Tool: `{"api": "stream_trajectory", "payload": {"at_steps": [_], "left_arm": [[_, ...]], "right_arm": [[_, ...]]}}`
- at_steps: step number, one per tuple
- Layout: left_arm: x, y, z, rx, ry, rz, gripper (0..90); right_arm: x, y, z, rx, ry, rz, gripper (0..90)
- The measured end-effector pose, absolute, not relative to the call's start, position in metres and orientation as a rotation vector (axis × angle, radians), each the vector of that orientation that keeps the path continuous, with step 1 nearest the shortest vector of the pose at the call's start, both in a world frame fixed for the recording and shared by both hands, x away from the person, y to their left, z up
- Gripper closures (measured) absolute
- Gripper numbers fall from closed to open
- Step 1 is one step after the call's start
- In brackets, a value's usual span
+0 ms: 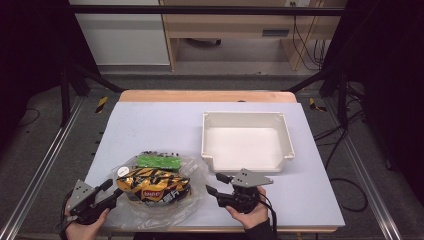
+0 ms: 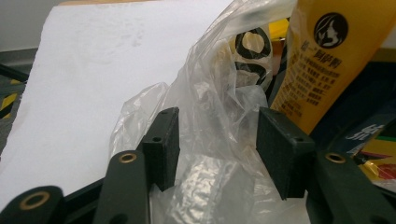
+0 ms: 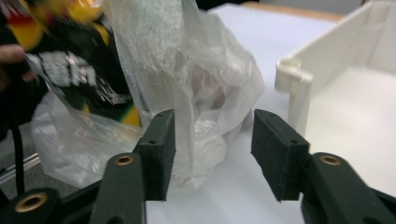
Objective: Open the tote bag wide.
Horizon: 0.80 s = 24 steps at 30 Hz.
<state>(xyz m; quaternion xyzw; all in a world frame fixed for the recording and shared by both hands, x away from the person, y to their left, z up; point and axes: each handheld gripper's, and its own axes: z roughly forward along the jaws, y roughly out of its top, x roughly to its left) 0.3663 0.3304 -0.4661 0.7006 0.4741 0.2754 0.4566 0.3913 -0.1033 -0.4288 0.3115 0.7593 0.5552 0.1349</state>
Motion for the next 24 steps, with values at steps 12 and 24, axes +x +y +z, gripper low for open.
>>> {"api": "stream_trajectory", "payload": {"at_steps": [12,24], "left_arm": [[0.367,0.332,-0.467,1.715,1.168,0.677,48.5],[0.367,0.332,-0.467,1.719,1.166,0.671,48.6]], "right_arm": [[0.379,-0.104,-0.385,0.783,2.115,1.734,46.8],[0.369,-0.07,-0.361,0.668,2.155,1.696,56.4]]}}
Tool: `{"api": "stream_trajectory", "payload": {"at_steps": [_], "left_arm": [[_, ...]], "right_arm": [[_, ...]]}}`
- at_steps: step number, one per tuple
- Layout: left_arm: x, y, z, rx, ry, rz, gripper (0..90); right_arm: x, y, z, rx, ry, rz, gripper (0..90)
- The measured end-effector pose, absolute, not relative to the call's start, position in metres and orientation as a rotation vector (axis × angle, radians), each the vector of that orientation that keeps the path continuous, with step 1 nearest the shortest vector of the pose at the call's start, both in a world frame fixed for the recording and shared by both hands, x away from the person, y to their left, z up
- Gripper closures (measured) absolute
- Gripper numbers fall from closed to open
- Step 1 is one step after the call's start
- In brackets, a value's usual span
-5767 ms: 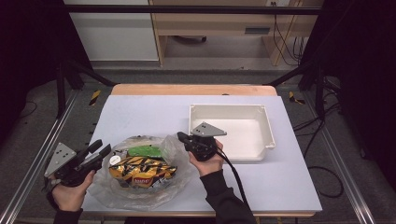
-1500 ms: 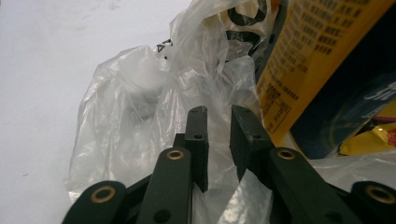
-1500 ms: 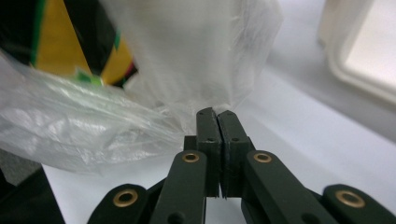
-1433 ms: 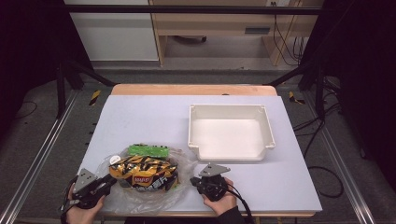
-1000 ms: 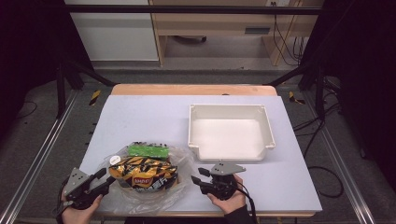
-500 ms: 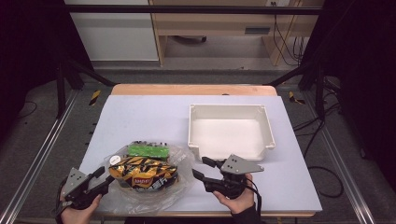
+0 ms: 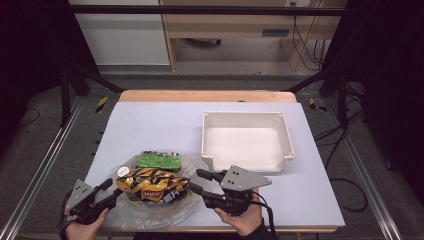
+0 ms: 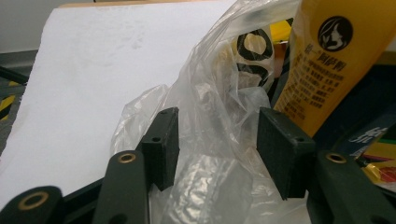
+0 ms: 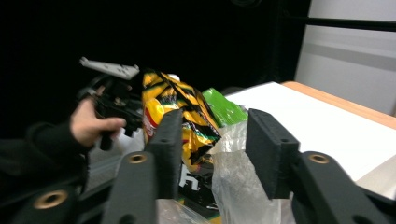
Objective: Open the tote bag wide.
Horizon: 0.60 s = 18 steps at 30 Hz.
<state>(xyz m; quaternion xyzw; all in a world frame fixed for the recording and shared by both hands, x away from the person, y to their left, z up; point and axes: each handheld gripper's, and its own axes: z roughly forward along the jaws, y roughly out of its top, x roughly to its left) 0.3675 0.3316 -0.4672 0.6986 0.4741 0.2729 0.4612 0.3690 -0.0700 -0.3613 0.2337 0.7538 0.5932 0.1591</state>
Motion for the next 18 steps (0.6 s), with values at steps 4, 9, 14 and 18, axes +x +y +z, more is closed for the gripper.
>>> {"api": "stream_trajectory", "payload": {"at_steps": [4,9,14,18], "left_arm": [[0.367,0.332,-0.467,1.715,1.165,0.67,48.6],[0.368,0.333,-0.468,1.717,1.17,0.666,48.8],[0.368,0.332,-0.468,1.718,1.172,0.665,49.3],[0.369,0.332,-0.469,1.732,1.175,0.661,49.7]], "right_arm": [[0.386,-0.069,-0.375,0.743,2.168,1.627,55.1],[0.393,-0.066,-0.385,0.749,2.212,1.613,71.5],[0.399,-0.069,-0.399,0.819,2.302,1.53,90.0],[0.404,-0.075,-0.42,0.908,2.341,1.459,90.0]]}}
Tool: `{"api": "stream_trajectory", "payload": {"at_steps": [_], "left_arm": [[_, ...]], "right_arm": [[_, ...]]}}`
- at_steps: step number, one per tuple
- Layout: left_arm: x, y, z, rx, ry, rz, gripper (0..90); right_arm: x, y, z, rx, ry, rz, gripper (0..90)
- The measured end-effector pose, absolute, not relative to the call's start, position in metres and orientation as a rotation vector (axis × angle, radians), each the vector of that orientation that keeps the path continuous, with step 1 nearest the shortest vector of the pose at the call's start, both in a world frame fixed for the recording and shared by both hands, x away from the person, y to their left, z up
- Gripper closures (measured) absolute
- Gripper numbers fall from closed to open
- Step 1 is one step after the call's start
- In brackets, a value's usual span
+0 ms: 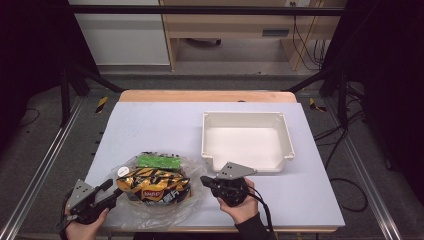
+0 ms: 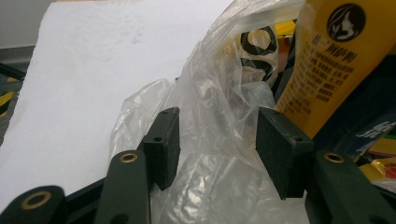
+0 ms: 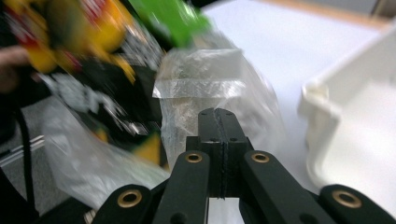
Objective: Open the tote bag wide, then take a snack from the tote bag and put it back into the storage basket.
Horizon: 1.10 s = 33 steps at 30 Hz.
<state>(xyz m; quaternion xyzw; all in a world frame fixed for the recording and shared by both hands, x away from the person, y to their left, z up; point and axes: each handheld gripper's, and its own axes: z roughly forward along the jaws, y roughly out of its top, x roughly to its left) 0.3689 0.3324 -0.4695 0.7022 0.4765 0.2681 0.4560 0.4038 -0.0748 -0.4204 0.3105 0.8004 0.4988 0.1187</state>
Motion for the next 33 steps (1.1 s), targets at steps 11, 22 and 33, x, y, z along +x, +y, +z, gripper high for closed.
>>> {"api": "stream_trajectory", "payload": {"at_steps": [11,22,33], "left_arm": [[0.37,0.332,-0.472,1.746,1.182,0.656,50.4],[0.371,0.332,-0.473,1.76,1.185,0.659,50.4],[0.371,0.333,-0.473,1.759,1.184,0.657,50.3]], "right_arm": [[0.418,-0.073,-0.479,1.063,2.452,1.282,90.0],[0.416,-0.067,-0.49,1.009,2.448,1.237,86.4],[0.413,-0.08,-0.466,1.01,2.361,1.373,56.4]]}}
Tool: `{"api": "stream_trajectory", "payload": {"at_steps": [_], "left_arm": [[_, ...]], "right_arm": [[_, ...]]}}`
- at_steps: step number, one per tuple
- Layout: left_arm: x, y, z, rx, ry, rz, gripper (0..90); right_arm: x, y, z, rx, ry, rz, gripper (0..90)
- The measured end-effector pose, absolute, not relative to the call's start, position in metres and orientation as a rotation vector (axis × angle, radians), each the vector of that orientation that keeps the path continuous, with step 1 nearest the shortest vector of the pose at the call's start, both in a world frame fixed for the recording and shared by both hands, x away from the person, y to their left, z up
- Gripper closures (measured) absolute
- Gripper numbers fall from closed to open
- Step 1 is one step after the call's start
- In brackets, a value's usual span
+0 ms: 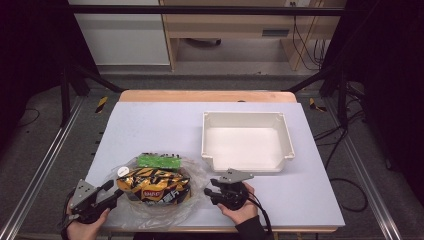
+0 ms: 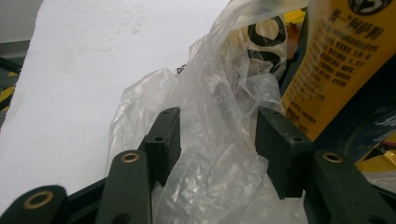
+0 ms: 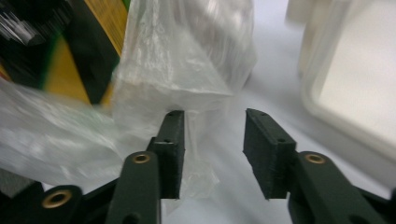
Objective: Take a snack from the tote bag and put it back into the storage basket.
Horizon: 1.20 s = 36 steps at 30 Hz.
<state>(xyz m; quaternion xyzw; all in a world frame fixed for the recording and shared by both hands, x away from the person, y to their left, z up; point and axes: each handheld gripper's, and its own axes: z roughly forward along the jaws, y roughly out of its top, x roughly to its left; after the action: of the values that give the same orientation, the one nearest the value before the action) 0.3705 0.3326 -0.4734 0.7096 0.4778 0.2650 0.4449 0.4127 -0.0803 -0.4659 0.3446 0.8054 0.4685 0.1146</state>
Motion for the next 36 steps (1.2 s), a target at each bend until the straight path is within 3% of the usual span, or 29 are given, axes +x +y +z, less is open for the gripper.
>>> {"api": "stream_trajectory", "payload": {"at_steps": [3,22,23,25,26,27,30,36], "left_arm": [[0.371,0.333,-0.473,1.758,1.184,0.658,50.4],[0.37,0.332,-0.472,1.757,1.183,0.664,50.3],[0.369,0.332,-0.472,1.753,1.181,0.666,50.3],[0.37,0.332,-0.472,1.752,1.18,0.667,50.2],[0.37,0.332,-0.472,1.754,1.181,0.665,50.2],[0.37,0.332,-0.472,1.752,1.18,0.667,50.2],[0.369,0.333,-0.471,1.747,1.177,0.665,50.1],[0.369,0.333,-0.471,1.738,1.178,0.667,49.7]], "right_arm": [[0.408,-0.087,-0.443,0.958,2.285,1.487,49.4],[0.389,-0.098,-0.373,0.781,2.129,1.71,52.4],[0.388,-0.097,-0.37,0.771,2.118,1.718,53.8],[0.387,-0.09,-0.363,0.737,2.124,1.767,65.9],[0.387,-0.09,-0.363,0.737,2.124,1.767,65.9],[0.387,-0.08,-0.358,0.709,2.134,1.758,72.8],[0.386,-0.074,-0.355,0.68,2.157,1.77,74.7],[0.38,-0.059,-0.353,0.592,2.237,1.811,58.4]]}}
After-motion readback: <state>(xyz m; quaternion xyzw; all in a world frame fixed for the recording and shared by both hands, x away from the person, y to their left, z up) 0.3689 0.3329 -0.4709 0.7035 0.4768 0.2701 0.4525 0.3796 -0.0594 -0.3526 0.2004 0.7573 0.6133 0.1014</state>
